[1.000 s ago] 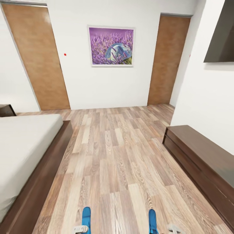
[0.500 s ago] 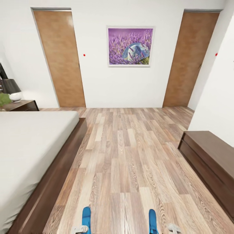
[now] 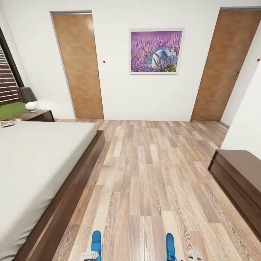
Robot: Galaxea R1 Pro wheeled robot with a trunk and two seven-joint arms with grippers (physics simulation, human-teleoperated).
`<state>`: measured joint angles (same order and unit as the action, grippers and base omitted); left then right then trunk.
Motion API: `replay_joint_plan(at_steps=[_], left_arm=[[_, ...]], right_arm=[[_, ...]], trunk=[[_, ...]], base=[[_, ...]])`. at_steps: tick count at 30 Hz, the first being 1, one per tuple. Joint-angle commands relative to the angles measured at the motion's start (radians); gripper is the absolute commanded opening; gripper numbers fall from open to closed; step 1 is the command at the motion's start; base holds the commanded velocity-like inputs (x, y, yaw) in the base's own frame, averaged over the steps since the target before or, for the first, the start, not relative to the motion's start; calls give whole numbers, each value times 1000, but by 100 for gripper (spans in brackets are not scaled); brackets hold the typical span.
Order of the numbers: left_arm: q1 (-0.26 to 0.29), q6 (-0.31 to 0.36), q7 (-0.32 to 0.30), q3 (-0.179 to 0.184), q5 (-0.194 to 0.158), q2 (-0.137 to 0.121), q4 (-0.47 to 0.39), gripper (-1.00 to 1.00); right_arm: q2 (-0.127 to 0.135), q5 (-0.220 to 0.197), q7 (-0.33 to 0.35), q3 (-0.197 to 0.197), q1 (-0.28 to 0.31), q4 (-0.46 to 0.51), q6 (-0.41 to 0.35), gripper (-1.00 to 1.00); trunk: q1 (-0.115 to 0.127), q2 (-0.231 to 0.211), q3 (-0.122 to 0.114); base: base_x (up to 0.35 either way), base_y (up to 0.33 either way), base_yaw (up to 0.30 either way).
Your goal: In the bedroom, move the book from the bed onto either nightstand, and place the two sandals side by side next to the bed.
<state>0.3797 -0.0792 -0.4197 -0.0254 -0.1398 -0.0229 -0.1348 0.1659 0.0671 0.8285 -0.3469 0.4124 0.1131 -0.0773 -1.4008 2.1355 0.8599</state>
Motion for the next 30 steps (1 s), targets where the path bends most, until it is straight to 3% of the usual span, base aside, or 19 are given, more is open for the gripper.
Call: replay_joint_plan(at_steps=[1, 21, 30], left_arm=[[1, -1, -5, -2, -6, 0, 1, -100], [1, -1, -5, -2, -6, -2, 1, -100], [1, 0, -5, -2, -8, -2, 1, -100]], right_arm=[[0, 7, 5, -9, 0, 2, -9, -100], [9, 2, 5, -10, 0, 2, -9, -100], [6, 3, 4, -11, 0, 1, -9, -100]], trunk=[[0, 0, 1], [0, 0, 13], [0, 0, 13]], base=[[0, 0, 3], [4, 0, -24], [297, 0, -1]])
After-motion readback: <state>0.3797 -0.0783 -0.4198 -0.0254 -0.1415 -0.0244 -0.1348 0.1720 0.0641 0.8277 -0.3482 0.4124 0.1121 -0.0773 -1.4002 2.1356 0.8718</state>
